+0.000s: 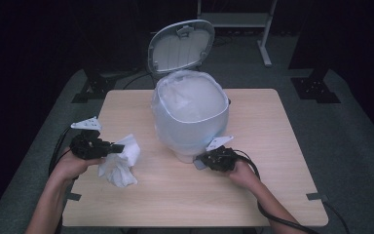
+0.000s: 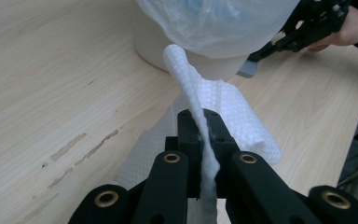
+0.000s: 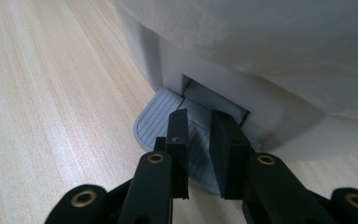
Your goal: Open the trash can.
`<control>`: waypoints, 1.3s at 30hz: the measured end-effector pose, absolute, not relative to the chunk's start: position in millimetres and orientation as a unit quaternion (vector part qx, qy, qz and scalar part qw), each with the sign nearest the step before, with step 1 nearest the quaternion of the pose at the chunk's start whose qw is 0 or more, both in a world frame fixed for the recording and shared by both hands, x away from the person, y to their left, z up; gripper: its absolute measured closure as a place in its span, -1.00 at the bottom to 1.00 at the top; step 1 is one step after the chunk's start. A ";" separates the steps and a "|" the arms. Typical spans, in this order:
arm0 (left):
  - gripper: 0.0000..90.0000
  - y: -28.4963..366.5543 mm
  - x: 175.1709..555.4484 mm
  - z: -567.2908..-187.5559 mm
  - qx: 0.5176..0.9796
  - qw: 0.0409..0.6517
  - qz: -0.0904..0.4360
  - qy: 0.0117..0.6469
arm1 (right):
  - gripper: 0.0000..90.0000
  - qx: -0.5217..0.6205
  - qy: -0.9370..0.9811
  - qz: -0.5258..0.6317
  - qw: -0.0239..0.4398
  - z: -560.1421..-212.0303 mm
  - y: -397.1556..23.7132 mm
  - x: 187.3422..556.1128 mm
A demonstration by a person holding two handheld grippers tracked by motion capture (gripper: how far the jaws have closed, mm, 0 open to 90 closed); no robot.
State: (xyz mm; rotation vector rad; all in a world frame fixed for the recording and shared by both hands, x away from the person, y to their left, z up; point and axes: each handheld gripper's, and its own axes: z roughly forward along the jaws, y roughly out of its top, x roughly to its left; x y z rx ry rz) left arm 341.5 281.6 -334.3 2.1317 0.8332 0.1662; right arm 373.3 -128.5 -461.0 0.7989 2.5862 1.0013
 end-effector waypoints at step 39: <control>0.95 255.6 355.0 -283.2 0.863 0.423 0.037 0.274 | 0.71 0.274 0.887 0.351 0.123 -462.0 -130.3 373.3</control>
